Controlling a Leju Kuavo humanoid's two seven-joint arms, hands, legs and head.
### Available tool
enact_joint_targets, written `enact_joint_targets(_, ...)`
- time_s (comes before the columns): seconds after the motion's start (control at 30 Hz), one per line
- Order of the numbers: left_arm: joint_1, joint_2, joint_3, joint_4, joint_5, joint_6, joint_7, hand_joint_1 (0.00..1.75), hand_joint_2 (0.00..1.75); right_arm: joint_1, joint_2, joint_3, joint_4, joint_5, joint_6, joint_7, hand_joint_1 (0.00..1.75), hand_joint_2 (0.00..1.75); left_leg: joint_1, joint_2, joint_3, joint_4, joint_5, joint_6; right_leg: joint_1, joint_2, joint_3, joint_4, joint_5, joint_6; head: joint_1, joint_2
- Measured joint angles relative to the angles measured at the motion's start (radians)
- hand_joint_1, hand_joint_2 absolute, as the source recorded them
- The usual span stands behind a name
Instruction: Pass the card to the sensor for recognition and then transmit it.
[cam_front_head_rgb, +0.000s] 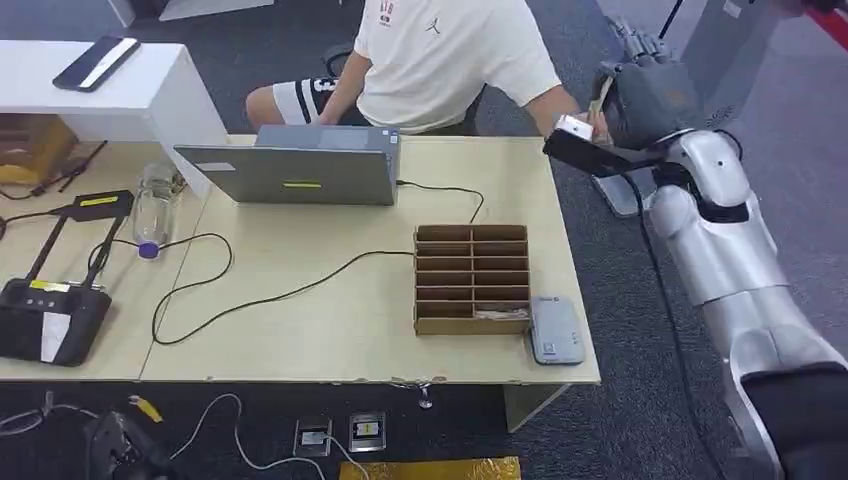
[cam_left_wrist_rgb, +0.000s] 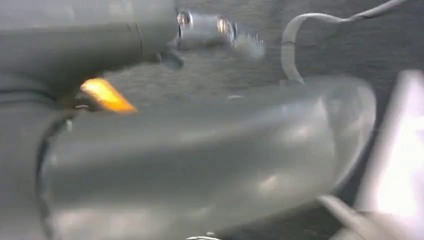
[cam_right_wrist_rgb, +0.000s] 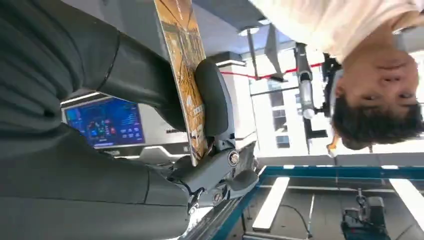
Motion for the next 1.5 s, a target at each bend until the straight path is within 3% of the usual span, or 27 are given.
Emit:
enact_joint_targets(0.23,-0.004,0.01,-0.006,0.001,0.005,-0.003,0.001,0.0,0.0,-0.008,0.008,0.004,0.012,0.001,0.0,0.0,1.75,1.75,0.0,0.0,0.0,0.0,0.0,0.0,0.0,-0.001,0.0,0.001,0.0,0.0,-0.002,0.0)
enact_joint_targets(0.33,-0.015,0.041,-0.023,0.004,0.017,-0.003,0.001,0.0,0.0,-0.032,0.031,0.019,0.052,0.003,0.002,0.0,1.75,1.75,-0.001,-0.002,-0.001,0.0,0.0,0.0,-0.001,-0.003,-0.001,0.003,-0.001,-0.001,-0.001,0.0)
enact_joint_targets(0.43,-0.035,0.122,-0.154,0.023,0.044,0.018,0.001,0.0,0.0,-0.088,0.15,0.079,0.269,-0.008,0.003,-0.014,1.75,1.75,-0.001,-0.001,-0.001,0.0,0.001,-0.001,-0.001,-0.001,-0.002,0.002,-0.001,-0.001,-0.002,0.0)
enact_joint_targets(0.5,-0.032,0.126,-0.166,0.025,0.078,0.037,-0.045,0.0,0.0,-0.088,0.165,0.085,0.292,-0.008,0.003,-0.016,1.73,1.75,-0.002,-0.002,-0.001,0.0,0.001,-0.001,-0.002,-0.002,-0.002,0.002,-0.001,-0.001,-0.002,0.0)
enact_joint_targets(0.53,-0.023,0.113,-0.167,0.025,0.089,0.048,-0.107,0.0,0.0,-0.088,0.169,0.088,0.303,-0.008,0.001,-0.019,1.73,1.75,-0.002,-0.002,-0.001,0.0,0.001,-0.001,-0.002,-0.001,-0.002,0.002,-0.001,-0.001,-0.002,0.0)
enact_joint_targets(0.63,0.005,0.045,-0.167,0.029,0.072,0.056,-0.242,0.0,0.0,-0.087,0.172,0.096,0.329,-0.019,-0.008,-0.029,1.73,1.75,-0.004,-0.002,-0.001,0.0,0.001,-0.001,-0.004,-0.002,-0.002,0.002,-0.001,-0.001,-0.003,0.0)
enact_joint_targets(0.67,0.01,0.02,-0.166,0.032,0.058,0.057,-0.256,0.0,0.0,-0.087,0.172,0.099,0.335,-0.021,-0.011,-0.029,0.45,1.75,-0.004,-0.002,-0.001,0.0,0.0,-0.001,-0.004,-0.002,-0.002,0.002,-0.001,-0.001,-0.001,0.0)
enact_joint_targets(0.7,0.015,0.006,-0.167,0.034,0.048,0.057,-0.258,0.0,0.0,-0.087,0.173,0.101,0.34,-0.024,-0.014,-0.029,0.0,1.75,-0.004,-0.002,-0.001,0.0,0.0,-0.001,-0.004,-0.001,-0.002,0.001,-0.001,-0.001,-0.001,0.0)
enact_joint_targets(0.87,0.022,-0.034,-0.164,0.042,0.007,0.058,-0.242,0.0,0.0,-0.087,0.175,0.107,0.366,-0.028,-0.031,-0.026,0.0,1.75,-0.004,0.0,-0.001,0.001,0.0,-0.001,-0.004,0.0,-0.002,0.001,-0.001,-0.001,-0.002,0.0)
enact_joint_targets(1.0,0.024,-0.023,-0.166,0.041,-0.008,0.058,-0.128,0.0,0.0,-0.087,0.176,0.111,0.377,-0.043,-0.058,-0.024,0.0,1.75,-0.003,0.0,-0.001,0.0,0.0,-0.001,-0.003,0.0,-0.002,0.002,-0.001,-0.001,-0.001,0.0)
enact_joint_targets(1.07,0.017,0.025,-0.181,0.039,0.027,0.046,-0.059,0.0,0.0,-0.088,0.183,0.115,0.381,-0.061,-0.061,-0.024,0.0,1.75,-0.001,0.001,-0.001,0.0,0.001,-0.001,-0.001,0.001,-0.003,0.002,0.0,-0.001,-0.002,0.0)
enact_joint_targets(1.2,-0.007,0.112,-0.21,0.039,0.071,0.032,-0.048,0.0,0.0,-0.089,0.189,0.117,0.382,-0.125,-0.051,-0.044,0.0,1.75,0.0,0.0,0.0,0.001,0.001,-0.002,0.0,0.001,-0.003,0.003,0.0,-0.002,-0.002,0.0)
enact_joint_targets(1.3,-0.007,0.154,-0.24,0.037,0.084,0.04,-0.071,0.0,0.0,-0.088,0.189,0.113,0.367,-0.201,0.001,-0.058,0.0,1.75,0.0,0.001,0.0,0.0,0.001,-0.002,0.0,0.001,-0.003,0.004,0.0,-0.002,-0.001,0.0)
enact_joint_targets(1.37,0.001,0.164,-0.268,0.029,0.105,0.048,-0.107,0.0,0.0,-0.085,0.188,0.1,0.338,-0.292,0.073,-0.053,0.0,1.75,0.0,0.001,0.0,0.001,0.001,-0.002,0.0,0.002,-0.003,0.003,0.0,-0.002,0.0,0.0)
enact_joint_targets(1.43,0.014,0.144,-0.268,0.027,0.105,0.056,-0.24,0.0,0.0,-0.056,0.17,0.087,0.266,-0.394,0.164,-0.022,0.0,1.75,-0.002,0.002,0.001,0.001,0.001,-0.002,-0.002,0.003,-0.002,0.002,0.0,-0.002,-0.002,0.0)
enact_joint_targets(1.5,0.032,0.104,-0.261,0.03,0.067,0.057,-0.317,0.0,0.0,-0.018,0.15,0.077,0.196,-0.445,0.22,0.012,0.0,1.75,-0.004,0.002,0.0,0.001,0.001,-0.002,-0.004,0.002,-0.002,0.001,0.0,-0.002,-0.002,0.0)
